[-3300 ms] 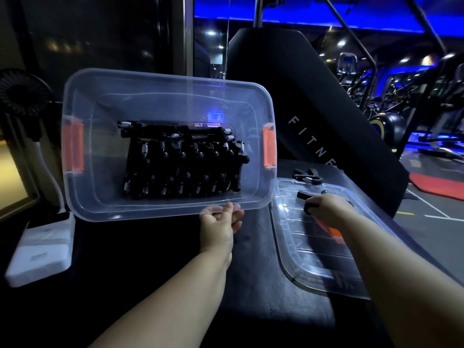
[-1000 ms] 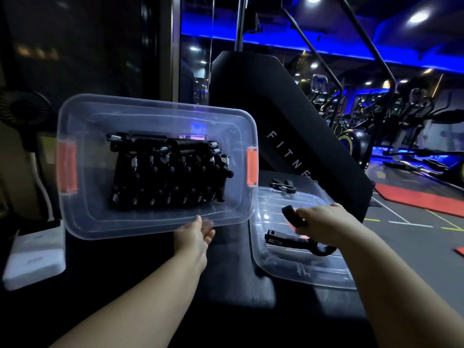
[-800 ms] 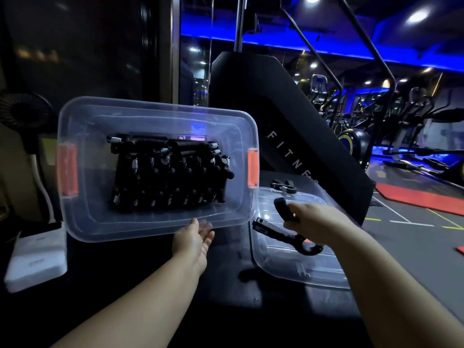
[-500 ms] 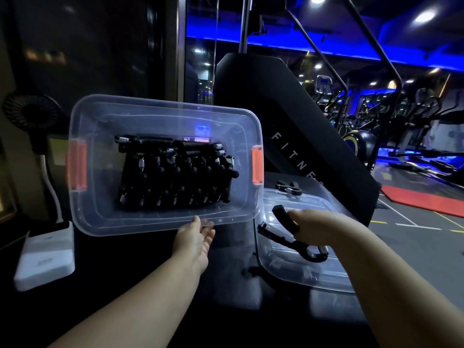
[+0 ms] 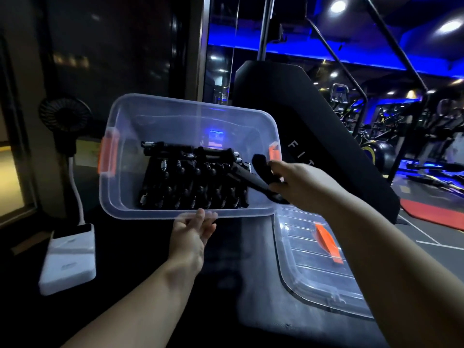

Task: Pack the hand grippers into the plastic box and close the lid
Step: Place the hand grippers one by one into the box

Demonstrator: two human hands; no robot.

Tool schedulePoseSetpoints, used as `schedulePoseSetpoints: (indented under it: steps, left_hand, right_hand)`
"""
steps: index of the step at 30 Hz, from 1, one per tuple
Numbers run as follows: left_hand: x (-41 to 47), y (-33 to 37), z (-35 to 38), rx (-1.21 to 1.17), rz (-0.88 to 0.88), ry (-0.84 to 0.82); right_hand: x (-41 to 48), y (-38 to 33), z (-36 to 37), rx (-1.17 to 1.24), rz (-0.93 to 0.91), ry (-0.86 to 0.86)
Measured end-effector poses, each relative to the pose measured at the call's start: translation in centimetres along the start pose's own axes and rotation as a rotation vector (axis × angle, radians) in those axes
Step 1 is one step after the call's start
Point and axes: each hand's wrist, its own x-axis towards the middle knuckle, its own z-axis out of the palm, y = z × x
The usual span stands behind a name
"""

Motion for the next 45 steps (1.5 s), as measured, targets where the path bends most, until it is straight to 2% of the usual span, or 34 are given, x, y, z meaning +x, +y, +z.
schedulePoseSetpoints:
  steps: [10, 24, 33, 39, 45]
  left_hand:
    - [0.4, 0.7, -1.2, 0.037, -0.016, -0.091]
    - [0.1, -0.4, -1.6, 0.148, -0.016, 0.082]
    - [0.2, -0.6, -1.8, 0.148, -0.018, 0.118]
    - [0.3, -0.7, -1.7, 0.144, -0.006, 0.117]
    - [0.4, -0.6, -1.6, 0.153, 0.017, 0.115]
  right_hand:
    - [7.8, -2.9, 3.3, -0.023, -0.042, 0.112]
    - [14.8, -3.4, 7.0, -0.146, -0.062, 0.33]
    - [18.3, -3.1, 7.8, -0.147, -0.026, 0.268]
    - [19.5, -3.1, 8.7, -0.237, 0.009, 0.265]
    - [21.0, -3.3, 9.9, -0.112, 0.13, 0.155]
